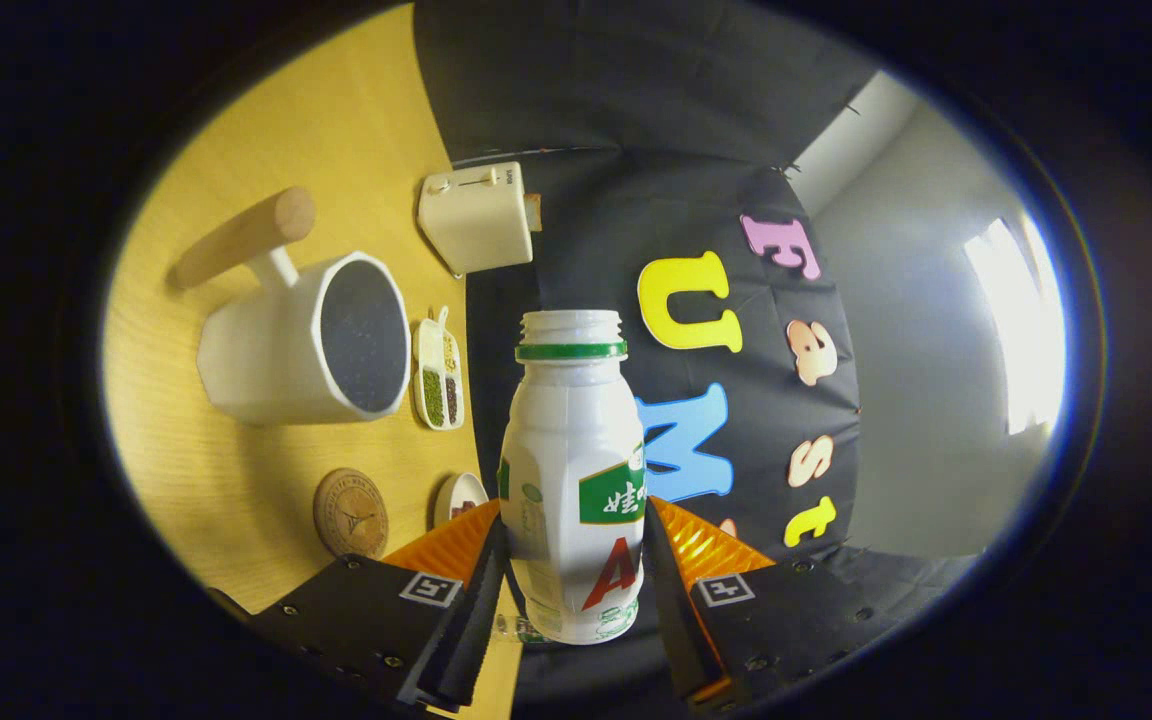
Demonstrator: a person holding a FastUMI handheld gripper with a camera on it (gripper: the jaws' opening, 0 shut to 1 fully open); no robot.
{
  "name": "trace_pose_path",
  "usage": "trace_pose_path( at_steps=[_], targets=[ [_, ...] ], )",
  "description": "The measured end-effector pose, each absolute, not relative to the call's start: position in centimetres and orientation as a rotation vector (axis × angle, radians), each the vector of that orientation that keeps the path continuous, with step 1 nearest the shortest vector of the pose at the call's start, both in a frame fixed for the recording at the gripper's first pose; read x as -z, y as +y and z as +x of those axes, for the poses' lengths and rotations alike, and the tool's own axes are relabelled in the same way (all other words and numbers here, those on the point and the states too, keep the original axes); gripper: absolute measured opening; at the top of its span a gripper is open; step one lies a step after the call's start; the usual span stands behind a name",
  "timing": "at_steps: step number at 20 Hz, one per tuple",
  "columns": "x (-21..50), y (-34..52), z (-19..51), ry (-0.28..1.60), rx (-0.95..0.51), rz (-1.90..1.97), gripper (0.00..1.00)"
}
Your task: Take the bottle from table, then pour the juice into the cup, finally place the bottle on the coaster
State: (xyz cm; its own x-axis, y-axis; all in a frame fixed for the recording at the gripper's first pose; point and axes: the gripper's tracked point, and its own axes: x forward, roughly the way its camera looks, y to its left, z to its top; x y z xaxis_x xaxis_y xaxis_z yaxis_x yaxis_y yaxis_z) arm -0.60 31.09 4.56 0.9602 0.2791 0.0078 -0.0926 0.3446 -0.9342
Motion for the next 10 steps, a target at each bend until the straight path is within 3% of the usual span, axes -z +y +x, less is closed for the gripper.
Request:
trace_pose_path(
  at_steps=[10],
  targets=[
    [-4.09,31.96,0.55,-0.051,-0.36,-0.689,0.71]
  ],
)
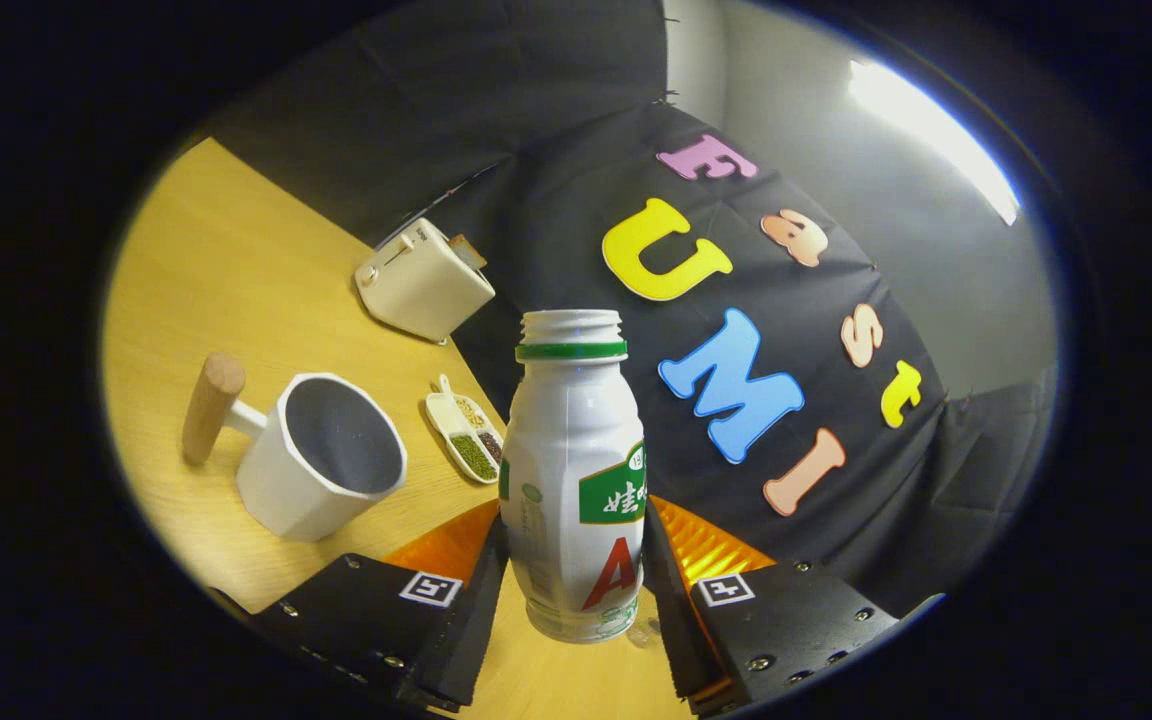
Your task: Take the bottle from table, then pour the juice into the cup, finally place the bottle on the coaster
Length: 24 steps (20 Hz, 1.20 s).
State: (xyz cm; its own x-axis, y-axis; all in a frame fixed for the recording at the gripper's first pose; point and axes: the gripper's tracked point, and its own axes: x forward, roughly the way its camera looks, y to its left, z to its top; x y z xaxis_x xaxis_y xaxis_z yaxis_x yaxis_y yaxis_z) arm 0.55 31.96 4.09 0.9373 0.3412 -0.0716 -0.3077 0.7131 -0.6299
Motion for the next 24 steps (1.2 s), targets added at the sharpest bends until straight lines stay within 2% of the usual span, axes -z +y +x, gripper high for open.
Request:
trace_pose_path(
  at_steps=[9,24],
  targets=[
    [-2.8,31.6,3.4,0.114,-0.419,-0.119,0.7],
    [1.5,32.0,6.3,0.215,-0.412,0.052,0.7]
  ],
)
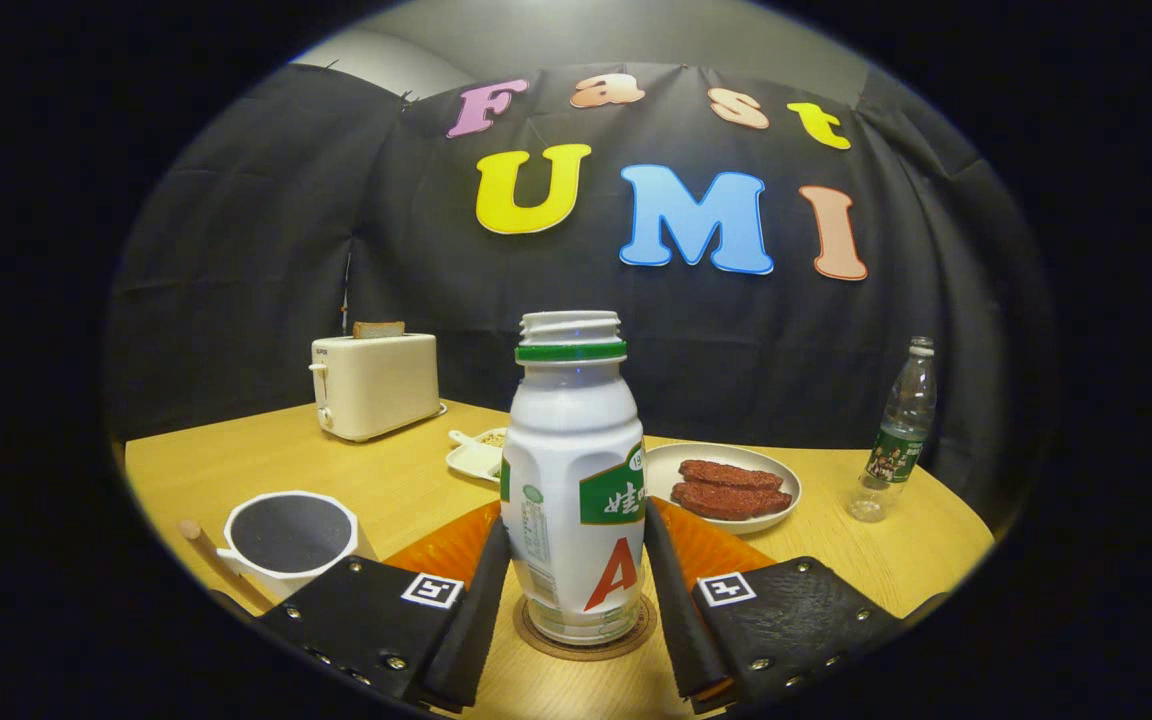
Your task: Take the bottle from table, then pour the juice into the cup, finally place the bottle on the coaster
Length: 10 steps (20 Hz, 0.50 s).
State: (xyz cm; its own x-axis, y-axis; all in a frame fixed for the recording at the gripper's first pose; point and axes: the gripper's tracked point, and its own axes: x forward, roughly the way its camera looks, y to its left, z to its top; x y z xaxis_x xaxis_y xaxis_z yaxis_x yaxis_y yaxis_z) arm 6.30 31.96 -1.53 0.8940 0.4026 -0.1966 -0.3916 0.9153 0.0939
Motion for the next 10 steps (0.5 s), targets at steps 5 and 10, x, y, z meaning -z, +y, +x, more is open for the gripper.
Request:
trace_pose_path(
  at_steps=[5,10],
  targets=[
    [1.77,31.69,6.11,0.217,-0.405,0.11,0.7],
    [1.9,31.53,5.99,0.205,-0.404,0.144,0.71]
  ],
)
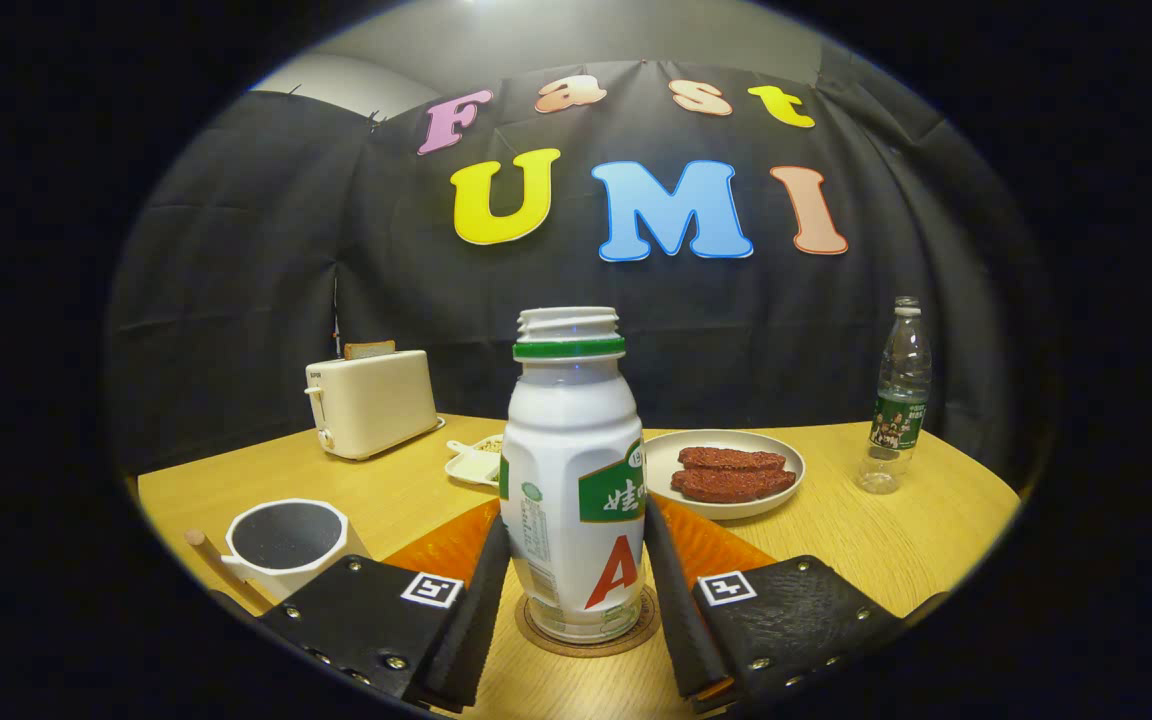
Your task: Take the bottle from table, then pour the juice into the cup, finally place the bottle on the coaster
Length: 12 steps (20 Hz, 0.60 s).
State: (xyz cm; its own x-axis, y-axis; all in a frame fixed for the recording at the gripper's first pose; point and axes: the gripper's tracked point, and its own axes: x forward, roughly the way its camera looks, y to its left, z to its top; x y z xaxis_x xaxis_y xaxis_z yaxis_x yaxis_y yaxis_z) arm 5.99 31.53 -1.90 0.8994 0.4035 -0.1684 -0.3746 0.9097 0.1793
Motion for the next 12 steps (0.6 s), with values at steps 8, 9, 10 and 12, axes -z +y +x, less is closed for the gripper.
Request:
trace_pose_path(
  at_steps=[8,9,10,12],
  targets=[
    [1.9,31.6,6.0,0.183,-0.403,0.142,0.72],
    [1.9,31.6,6.0,0.182,-0.403,0.14,0.73],
    [2.5,31.5,6.0,0.208,-0.4,0.132,0.73],
    [3.5,32.1,5.8,0.233,-0.401,0.102,0.77]
  ],
)
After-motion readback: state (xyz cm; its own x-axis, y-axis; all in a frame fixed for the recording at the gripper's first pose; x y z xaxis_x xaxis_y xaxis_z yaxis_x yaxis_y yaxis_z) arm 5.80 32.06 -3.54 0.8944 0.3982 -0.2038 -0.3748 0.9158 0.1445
